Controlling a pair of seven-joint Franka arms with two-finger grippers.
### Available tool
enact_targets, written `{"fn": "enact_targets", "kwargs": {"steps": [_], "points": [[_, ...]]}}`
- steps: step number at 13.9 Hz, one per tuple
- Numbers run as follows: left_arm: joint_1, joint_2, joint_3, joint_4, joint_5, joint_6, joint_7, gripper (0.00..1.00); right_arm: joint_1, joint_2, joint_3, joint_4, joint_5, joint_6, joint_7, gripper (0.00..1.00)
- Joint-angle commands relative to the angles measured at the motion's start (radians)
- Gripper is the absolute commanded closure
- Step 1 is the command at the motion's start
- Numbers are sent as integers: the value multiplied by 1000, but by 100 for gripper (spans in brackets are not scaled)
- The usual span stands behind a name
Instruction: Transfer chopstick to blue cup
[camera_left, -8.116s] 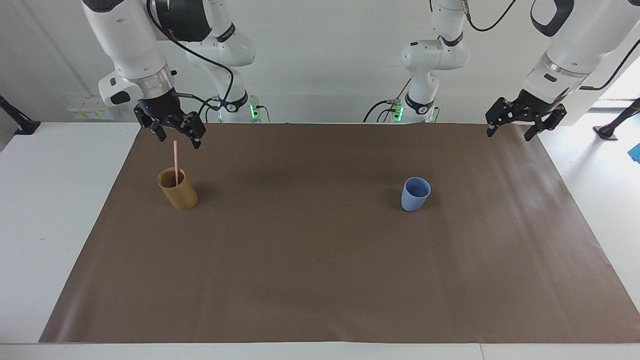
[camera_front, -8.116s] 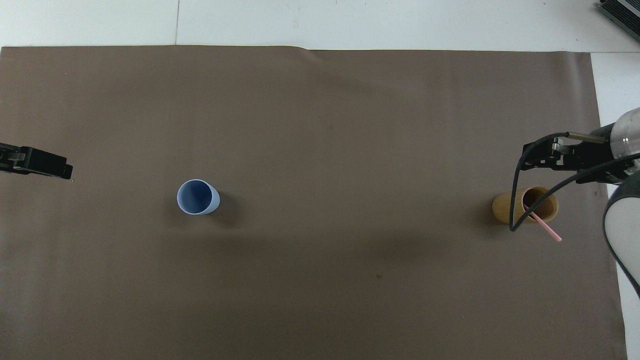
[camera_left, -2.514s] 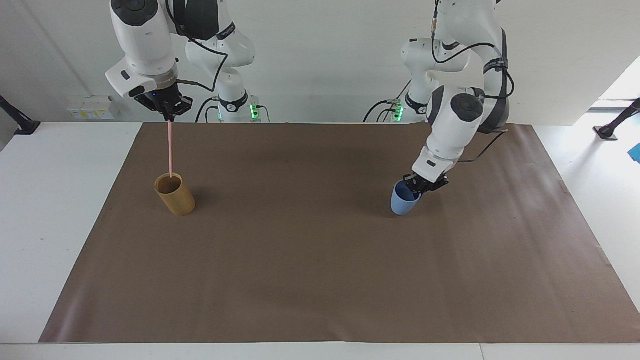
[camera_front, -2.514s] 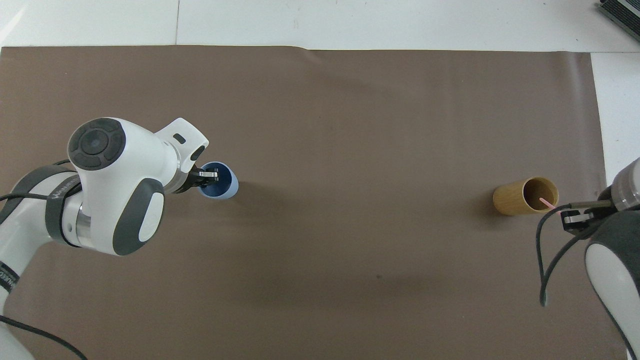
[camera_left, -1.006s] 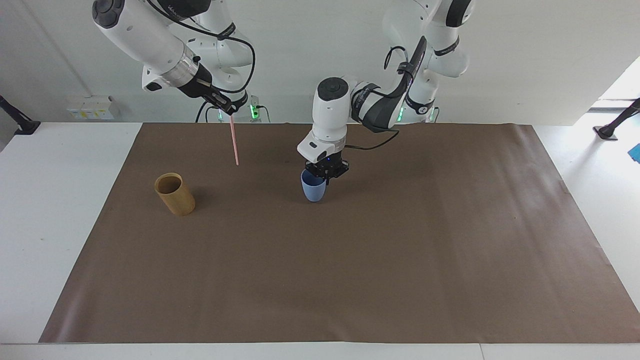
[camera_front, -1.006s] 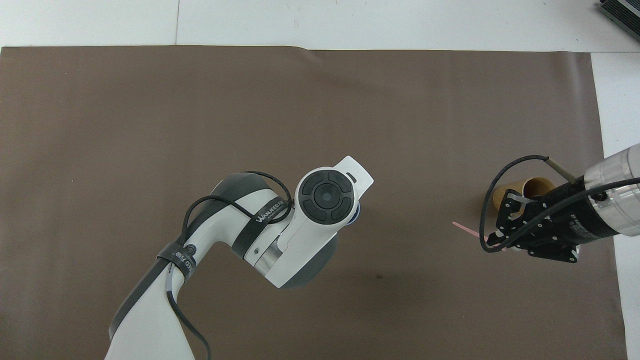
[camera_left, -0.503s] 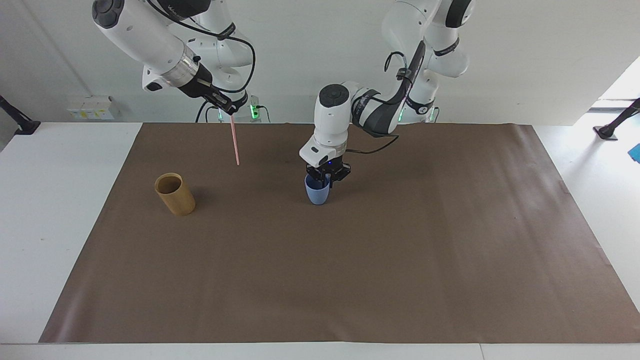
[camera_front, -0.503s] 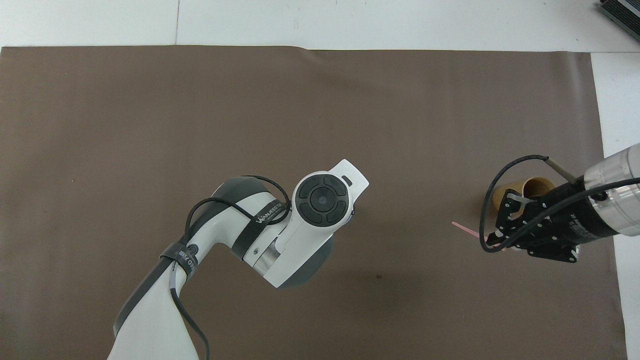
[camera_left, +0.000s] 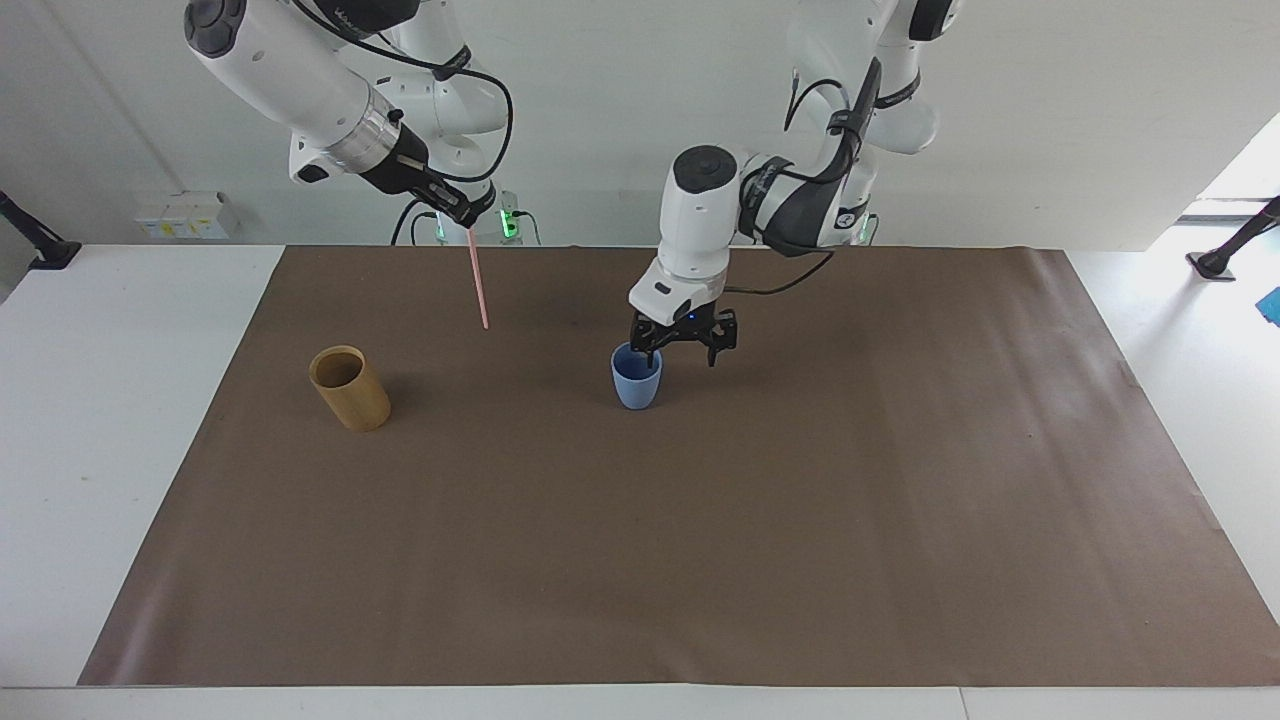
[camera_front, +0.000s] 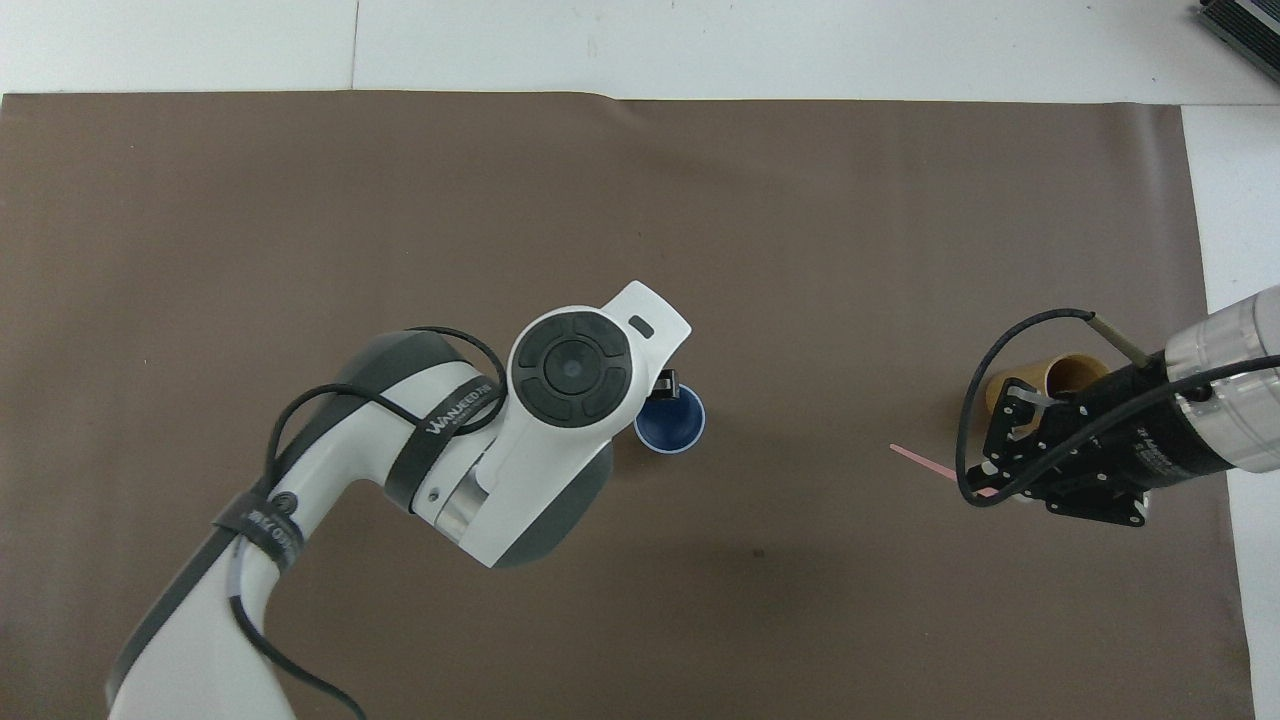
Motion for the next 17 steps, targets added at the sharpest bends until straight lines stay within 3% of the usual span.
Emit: {"fn": "enact_targets", "kwargs": {"steps": [1,3,7,12,17], "points": [[117,-142,-10,-28,7,-108,91,0,-1,7,6,12,70,1,17,100],[199,-196,-7,-30,-21,-180,195,0,33,-2,26,-19,90,113,61,100],[380,-248,-7,-33,-44,-292,446,0,209,-1,34,-30,92,316,385,100],[602,-268,-7,-19,-50,-362,815,0,379,53,38,-45,127,480,401,100],[606,-261,-10,208,-47,-545,820,0,415,53,40,-154,87,506,275,100]]}}
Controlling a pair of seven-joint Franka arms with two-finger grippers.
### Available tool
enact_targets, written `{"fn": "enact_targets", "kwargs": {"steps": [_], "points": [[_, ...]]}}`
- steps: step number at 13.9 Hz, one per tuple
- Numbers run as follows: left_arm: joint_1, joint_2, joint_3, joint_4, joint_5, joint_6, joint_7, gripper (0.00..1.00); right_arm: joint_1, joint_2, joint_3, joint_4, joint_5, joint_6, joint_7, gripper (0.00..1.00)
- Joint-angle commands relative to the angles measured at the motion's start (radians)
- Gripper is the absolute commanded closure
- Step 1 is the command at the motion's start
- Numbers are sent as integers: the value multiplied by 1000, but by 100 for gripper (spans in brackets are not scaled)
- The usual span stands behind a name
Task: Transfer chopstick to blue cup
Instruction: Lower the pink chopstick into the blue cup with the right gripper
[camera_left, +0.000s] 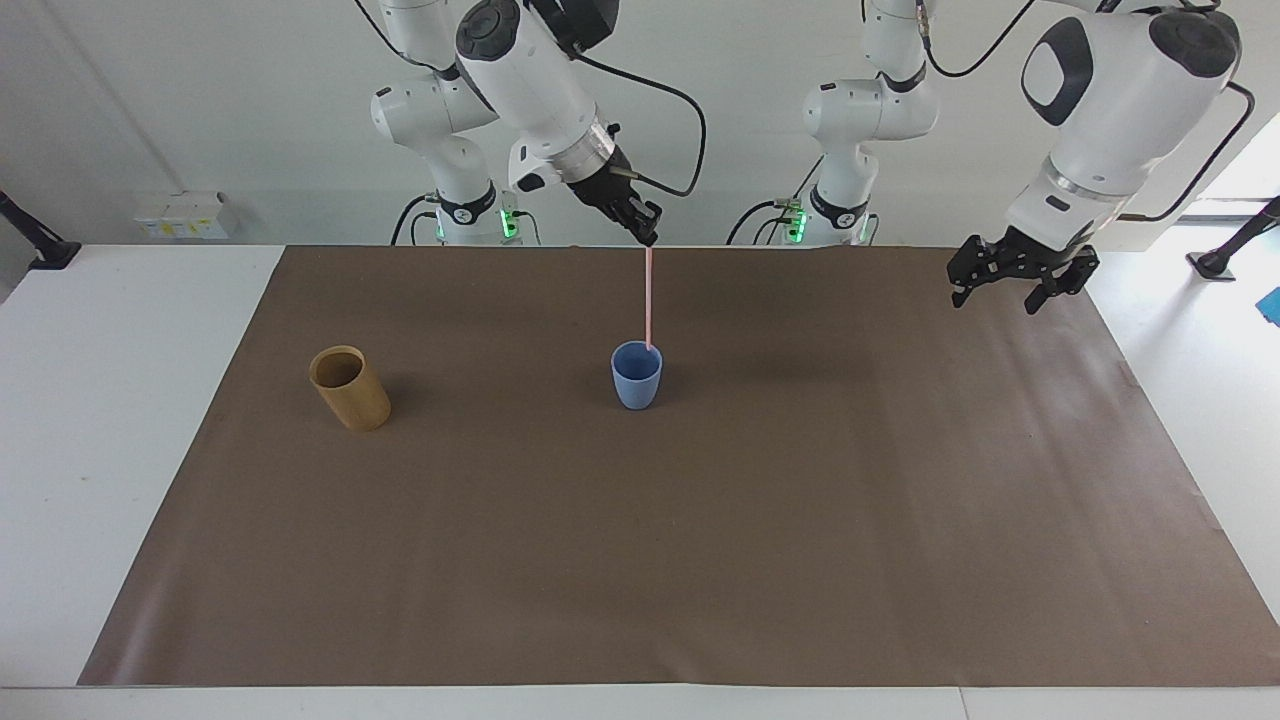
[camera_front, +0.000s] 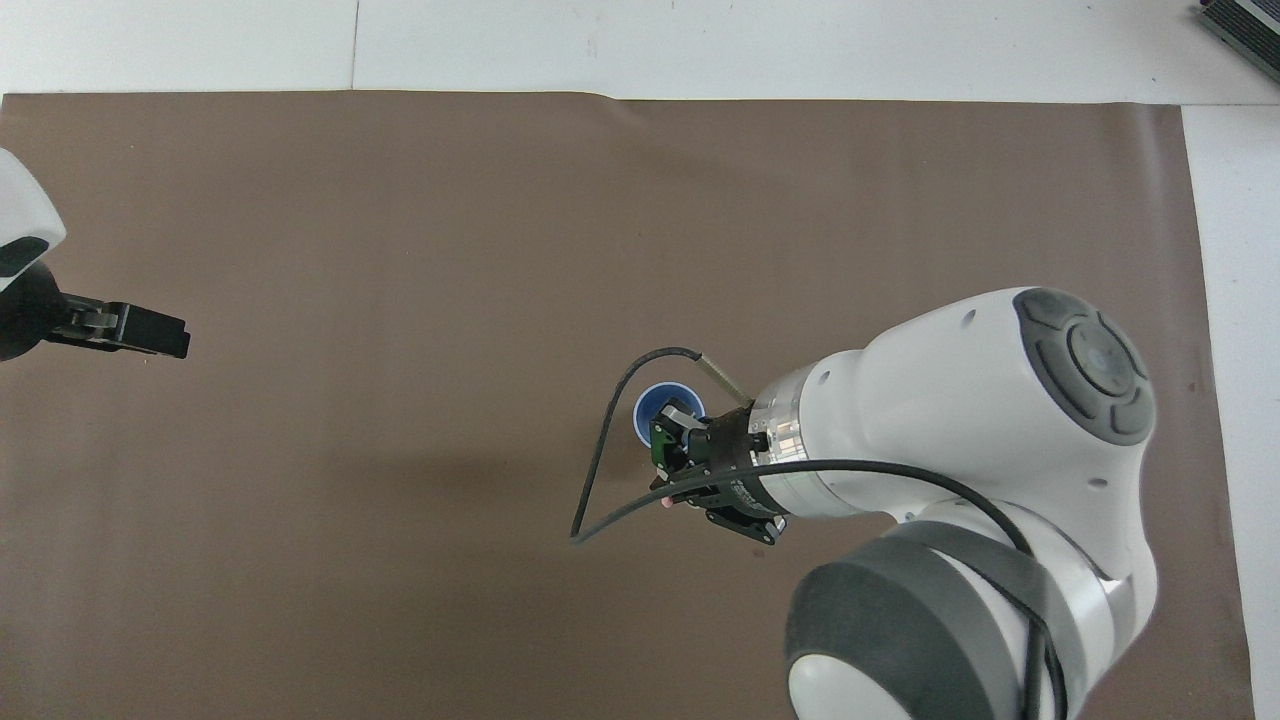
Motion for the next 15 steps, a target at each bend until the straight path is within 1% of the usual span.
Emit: {"fn": "enact_targets", "kwargs": {"steps": [1,2,3,4,5,6,7,9,10,12,14,15], "points": [[6,-1,-10,115,-12,-121,9,0,15,-15,-1,-59,-60,44,-62,100],[4,-1,-12,140,-10,-150,7,0,16,-15,-1,-65,-111,60,-72,100],[4,-1,-13,157,-10,-182,7,0,16,-10,-3,-67,-131,75,-88,100],[4,2,-13,160,-12,-187,7,0,16,-9,-1,-72,-133,98,-122,100],[4,-7,-13,152,-12,-169,4,0,19,-9,-1,-73,-147,122,-162,97],[4,-16,-12,146,-12,-172,0,0,19,-7,-3,-81,-176,136,-206,84],[3,-16,-10,144,-10,-175,3,0,19,-7,-1,-81,-188,137,-234,75],[6,-33,-9,123,-10,-193,7,0,19,-7,-3,-82,-190,135,-245,52],[4,-24,-7,143,-12,-233,0,0,18,-4,-3,-78,-190,133,-245,37],[6,-23,-10,145,-14,-207,-10,0,18,3,-3,-50,-193,133,-245,0],[6,-32,-10,123,-18,-187,-14,0,-1,0,-4,-15,-231,126,-274,0],[1,-35,-9,117,-17,-185,-13,0,-13,-4,-8,-7,-261,130,-323,0]]}}
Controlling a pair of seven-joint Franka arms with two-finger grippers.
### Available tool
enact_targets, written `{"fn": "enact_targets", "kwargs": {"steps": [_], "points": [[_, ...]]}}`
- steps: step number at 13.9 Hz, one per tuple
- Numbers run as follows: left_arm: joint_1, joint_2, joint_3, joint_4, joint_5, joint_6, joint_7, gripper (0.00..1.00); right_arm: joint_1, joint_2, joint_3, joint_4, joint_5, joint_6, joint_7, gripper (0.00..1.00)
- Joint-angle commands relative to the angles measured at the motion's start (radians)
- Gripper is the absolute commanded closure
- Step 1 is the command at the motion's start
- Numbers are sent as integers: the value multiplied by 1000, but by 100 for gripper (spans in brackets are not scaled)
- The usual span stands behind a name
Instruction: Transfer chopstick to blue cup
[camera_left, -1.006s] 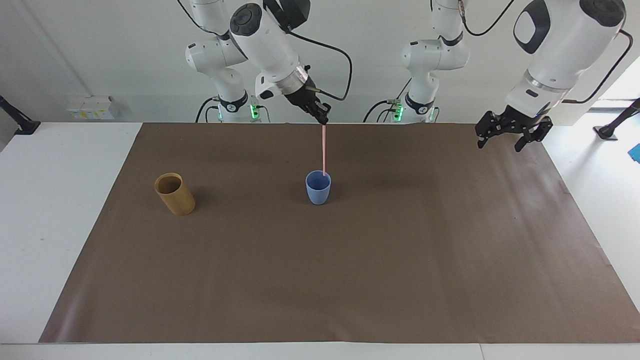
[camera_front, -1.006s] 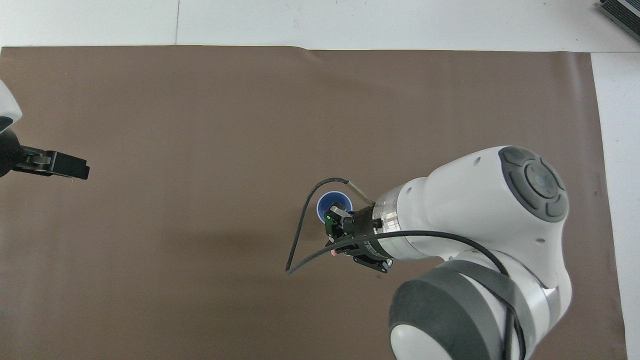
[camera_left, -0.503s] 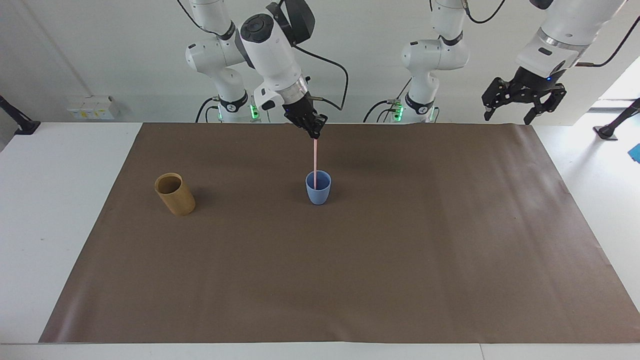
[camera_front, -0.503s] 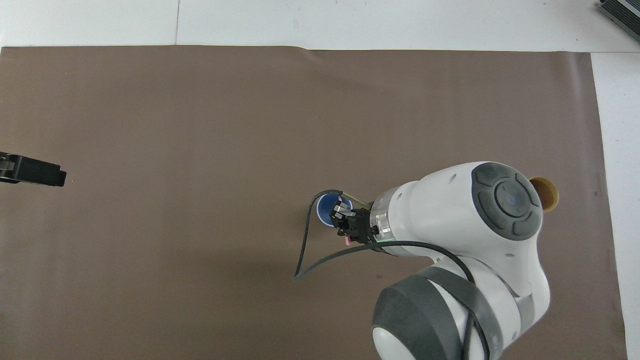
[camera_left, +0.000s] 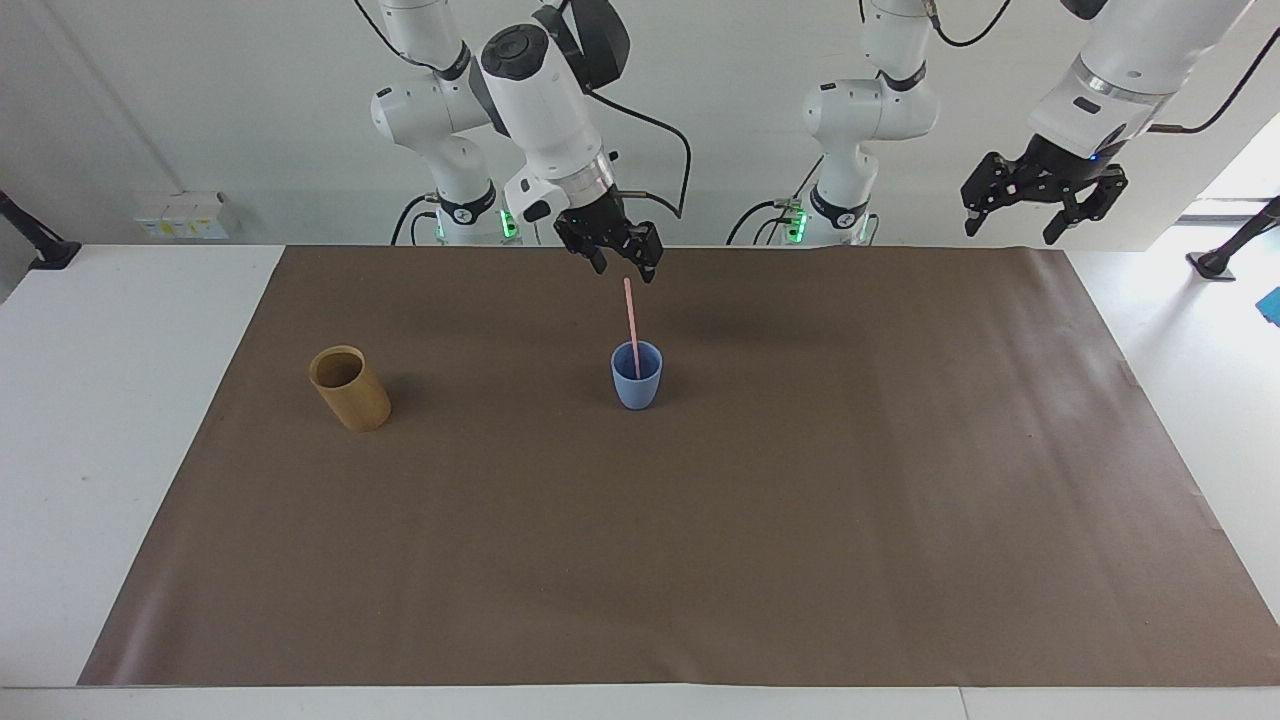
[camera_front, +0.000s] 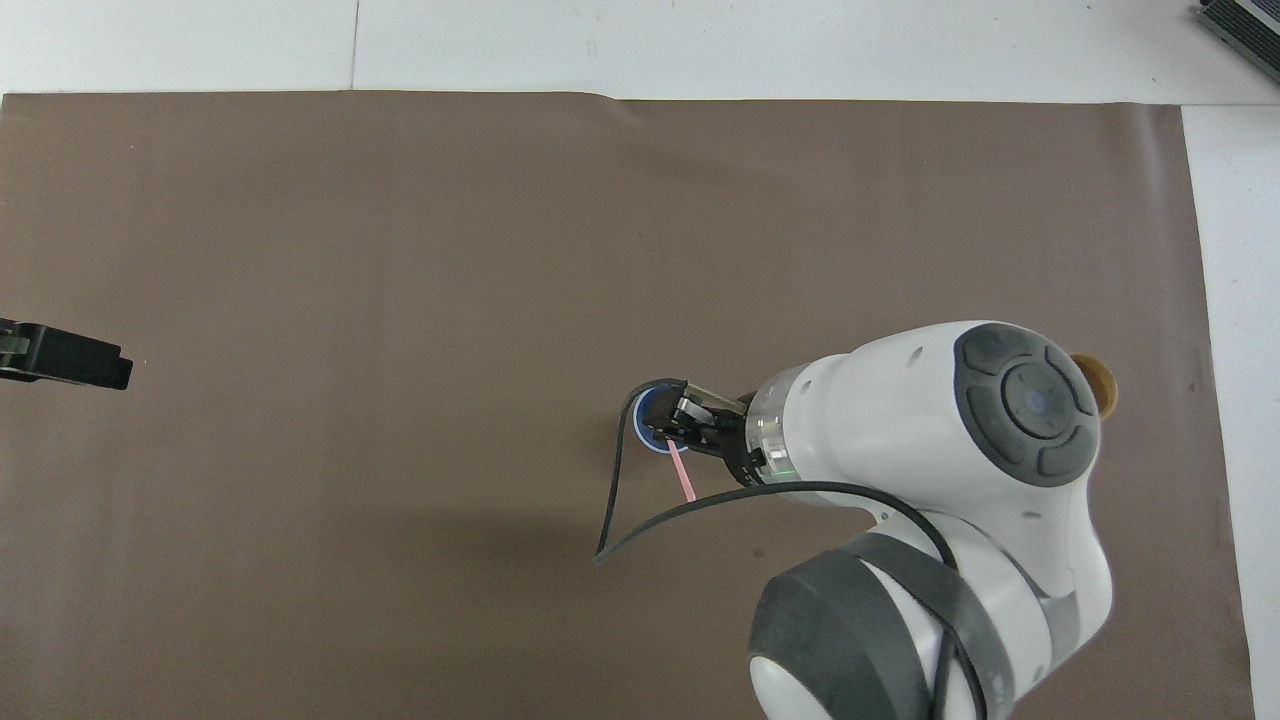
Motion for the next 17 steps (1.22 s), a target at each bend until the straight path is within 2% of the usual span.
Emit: {"fn": "enact_targets", "kwargs": {"steps": [1,5,7,9,12,14,17], "points": [[3,-20,0,-16,-14,4,-11,0,-47,-4,-4,42,-85,6,-150,0],[-5,-20,0,-15,-14,-3,-8,0,-191,-44,-5,59,-261,-37,-443,0],[7,-20,3,-15,-12,-5,-8,0,-243,-53,-10,82,-287,-75,-511,0],[9,-20,5,-15,-8,-5,-6,0,-303,-40,-7,148,-344,-153,-541,0],[4,-20,4,-15,-6,-3,-6,0,-338,3,-11,271,-353,-316,-546,0],[7,-20,4,-15,-6,-3,-6,0,-389,89,-13,405,-328,-419,-554,0],[7,-20,4,-15,-6,-3,-6,0,-440,85,-16,392,-269,-402,-552,0]]}}
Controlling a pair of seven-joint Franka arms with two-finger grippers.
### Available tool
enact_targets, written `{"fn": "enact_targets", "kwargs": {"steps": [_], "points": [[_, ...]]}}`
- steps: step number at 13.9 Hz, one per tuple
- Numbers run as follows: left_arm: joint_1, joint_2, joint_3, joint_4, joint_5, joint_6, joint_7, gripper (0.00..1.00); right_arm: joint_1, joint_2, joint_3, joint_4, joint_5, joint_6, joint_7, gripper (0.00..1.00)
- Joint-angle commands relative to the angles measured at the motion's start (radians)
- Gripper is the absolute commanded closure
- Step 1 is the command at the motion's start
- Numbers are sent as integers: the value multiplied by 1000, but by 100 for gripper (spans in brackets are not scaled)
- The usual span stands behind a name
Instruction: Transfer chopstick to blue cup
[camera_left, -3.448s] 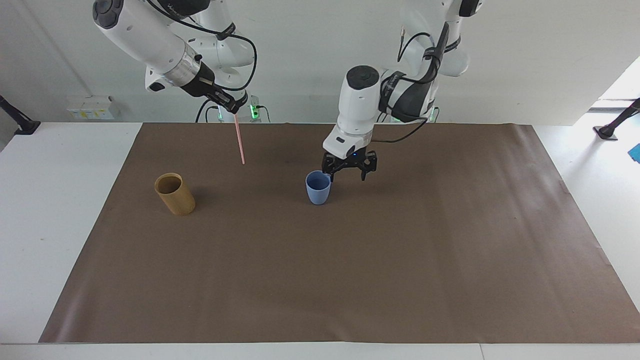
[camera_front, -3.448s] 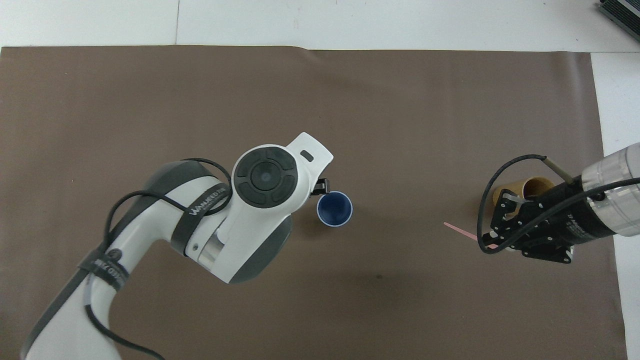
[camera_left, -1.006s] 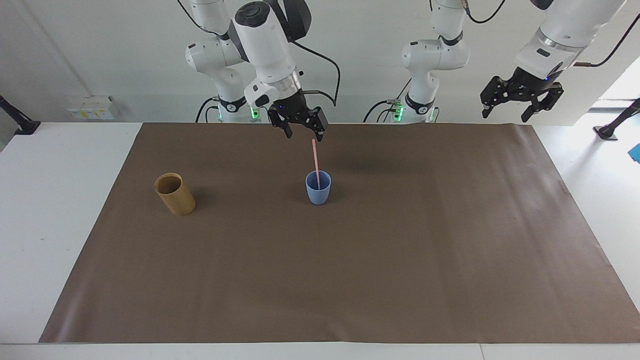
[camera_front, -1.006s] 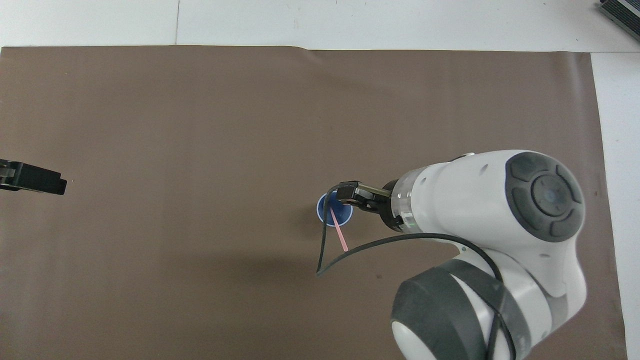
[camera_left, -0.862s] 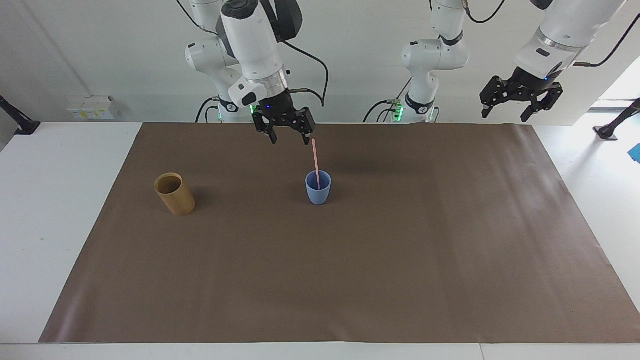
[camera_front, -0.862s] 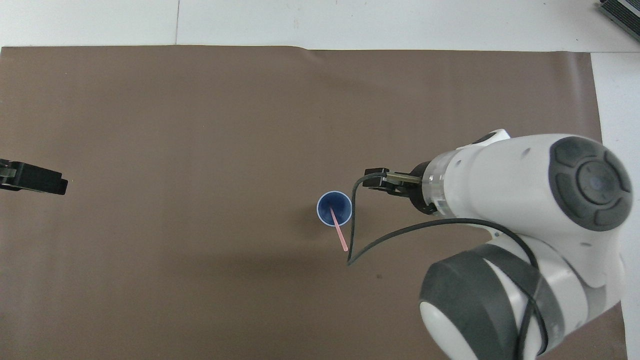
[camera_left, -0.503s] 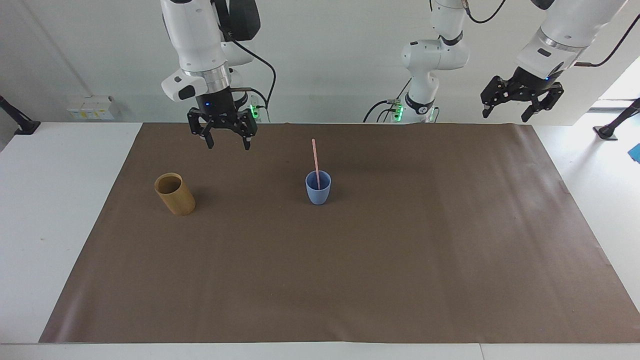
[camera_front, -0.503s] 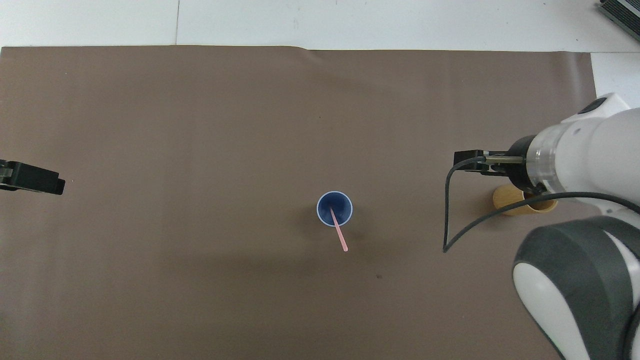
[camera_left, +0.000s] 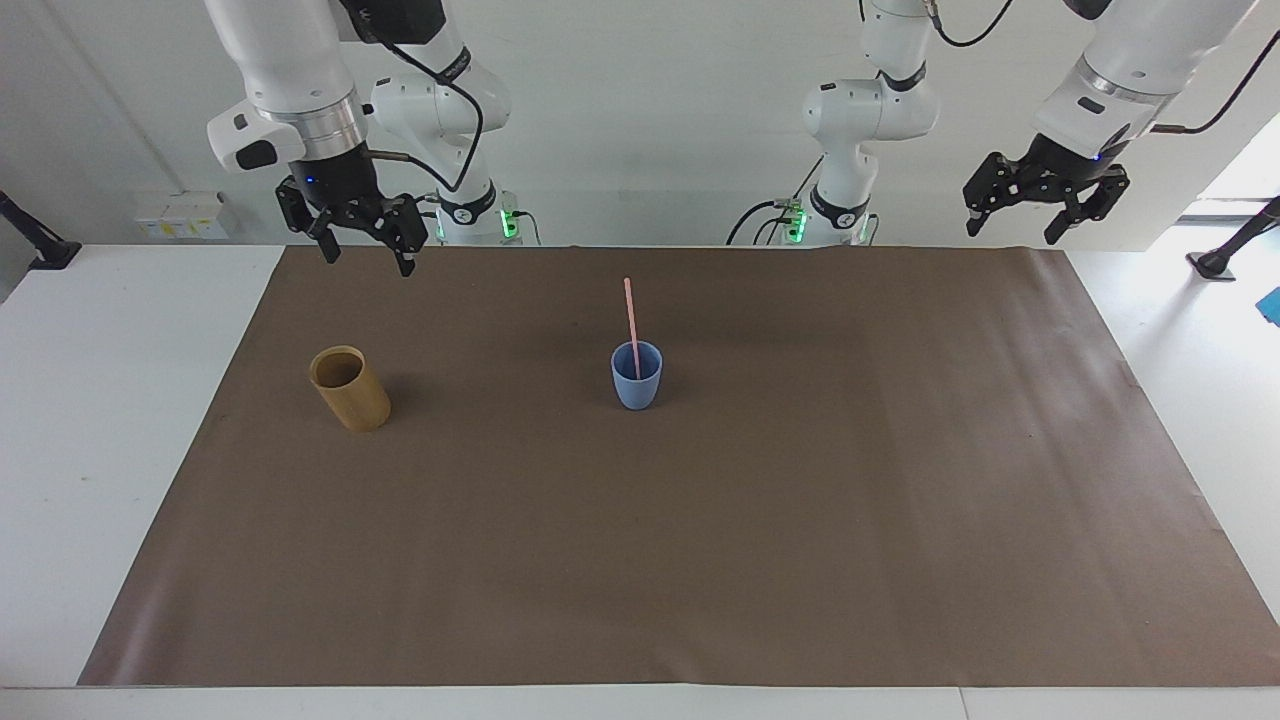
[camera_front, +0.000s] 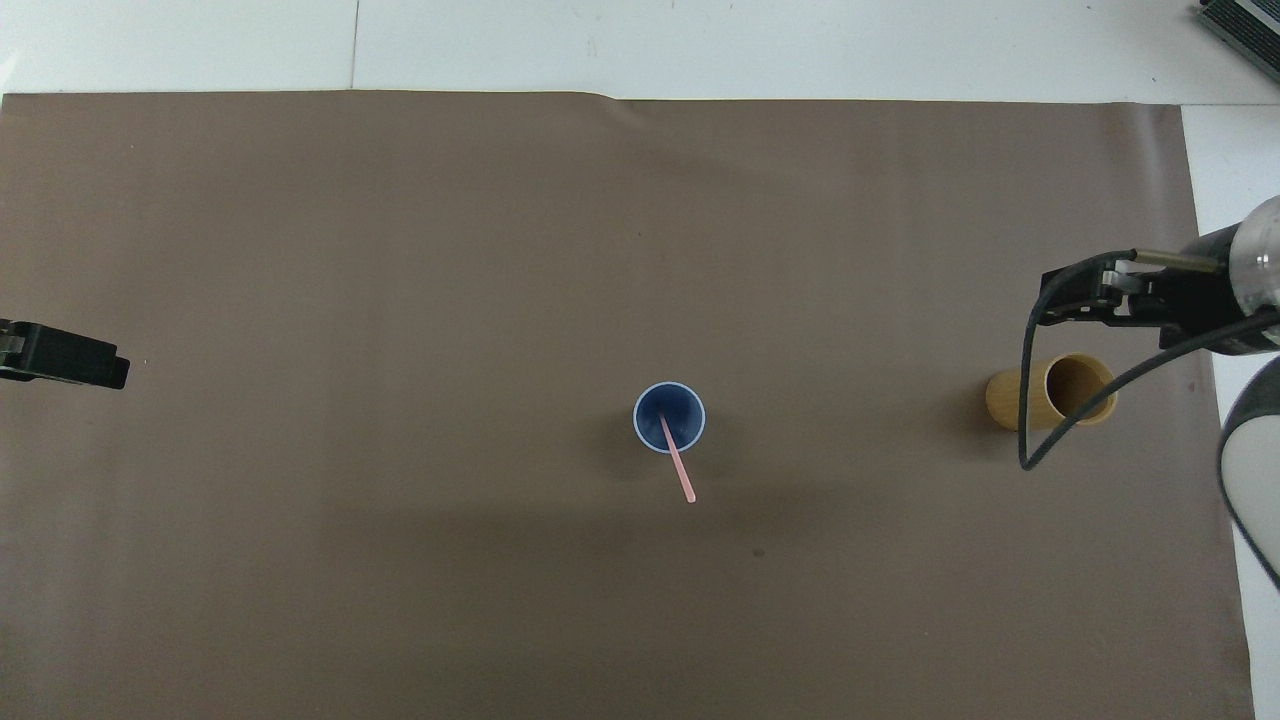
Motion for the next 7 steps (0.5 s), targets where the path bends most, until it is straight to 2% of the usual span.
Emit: {"fn": "enact_targets", "kwargs": {"steps": [1,5,7], "points": [[6,-20,-3,-15,-2,-3,-5,0,-44,28,6,37,31,-24,-20,0],[7,-20,-3,-15,-2,-3,-5,0,-87,29,4,38,35,-20,-28,0],[6,-20,-3,-15,-2,-3,-5,0,-91,32,4,38,33,22,-29,0]]}}
